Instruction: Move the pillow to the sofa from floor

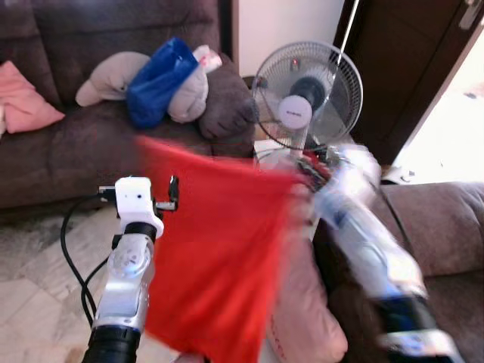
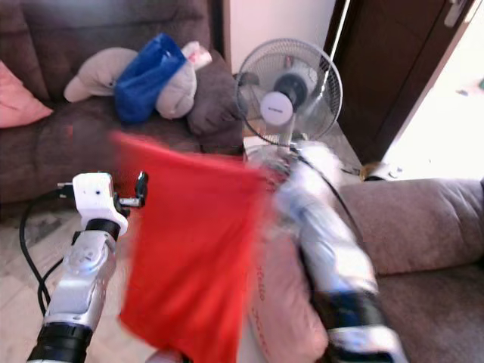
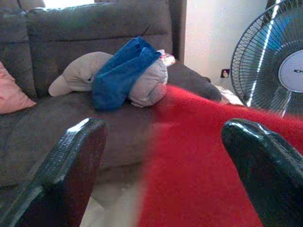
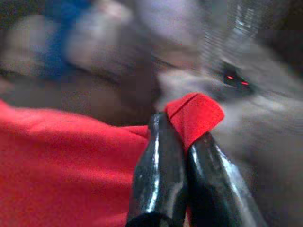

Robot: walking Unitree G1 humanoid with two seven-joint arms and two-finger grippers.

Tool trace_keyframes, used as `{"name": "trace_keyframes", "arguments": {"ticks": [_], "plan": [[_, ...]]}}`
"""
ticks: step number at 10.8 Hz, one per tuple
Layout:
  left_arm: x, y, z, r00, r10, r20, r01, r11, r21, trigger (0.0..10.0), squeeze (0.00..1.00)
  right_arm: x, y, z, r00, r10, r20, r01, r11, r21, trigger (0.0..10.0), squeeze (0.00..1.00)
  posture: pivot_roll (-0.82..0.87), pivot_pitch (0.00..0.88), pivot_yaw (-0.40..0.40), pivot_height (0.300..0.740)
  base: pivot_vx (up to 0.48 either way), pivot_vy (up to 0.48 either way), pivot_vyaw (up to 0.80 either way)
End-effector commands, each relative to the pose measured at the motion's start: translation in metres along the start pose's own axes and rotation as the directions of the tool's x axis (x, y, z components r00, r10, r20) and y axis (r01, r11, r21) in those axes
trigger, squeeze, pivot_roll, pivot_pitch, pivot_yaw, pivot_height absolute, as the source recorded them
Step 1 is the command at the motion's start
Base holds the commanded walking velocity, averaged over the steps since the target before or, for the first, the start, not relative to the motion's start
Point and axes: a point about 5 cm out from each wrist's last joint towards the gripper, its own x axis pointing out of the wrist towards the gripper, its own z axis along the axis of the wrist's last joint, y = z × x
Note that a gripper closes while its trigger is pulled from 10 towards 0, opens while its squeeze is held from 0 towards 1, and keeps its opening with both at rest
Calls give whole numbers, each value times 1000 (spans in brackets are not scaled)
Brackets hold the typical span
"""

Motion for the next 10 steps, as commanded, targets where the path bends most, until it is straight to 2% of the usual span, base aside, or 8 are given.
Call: {"name": "trace_keyframes", "arguments": {"ticks": [1, 2, 4, 7, 10], "plan": [[1, -4, -1, 1000, -16, -7, 15, 1000, -16, 10000, 0, -2, -22, -14, 992, -125, -18, 125, 992, 23, 10000, 0, 68, 0, -16, 740, 0, 0, 0], [1, -6, 0, 1000, -21, -7, 21, 1000, -21, 10000, 0, -4, -26, -23, 990, -134, -37, 135, 991, 20, 10000, 0, 70, 0, -14, 740, 0, 0, 0], [0, -6, 0, 1000, -24, -4, 24, 999, -22, 10000, 0, -5, -21, -42, 990, -126, -65, 125, 992, -12, 10000, 0, 74, 2, -13, 740, 0, 0, 0], [0, -7, 0, 1000, -25, -2, 25, 999, -21, 10000, 0, 0, -23, -45, 984, -171, -54, 169, 985, -40, 10000, 0, 73, 1, -14, 740, 0, 0, 0], [-3, -7, -4, 1000, -21, -22, 20, 999, -31, 10000, 0, 1, -17, -56, 991, -100, -91, 95, 993, -64, 10000, 0, 74, 4, -17, 740, 0, 0, 0]]}}
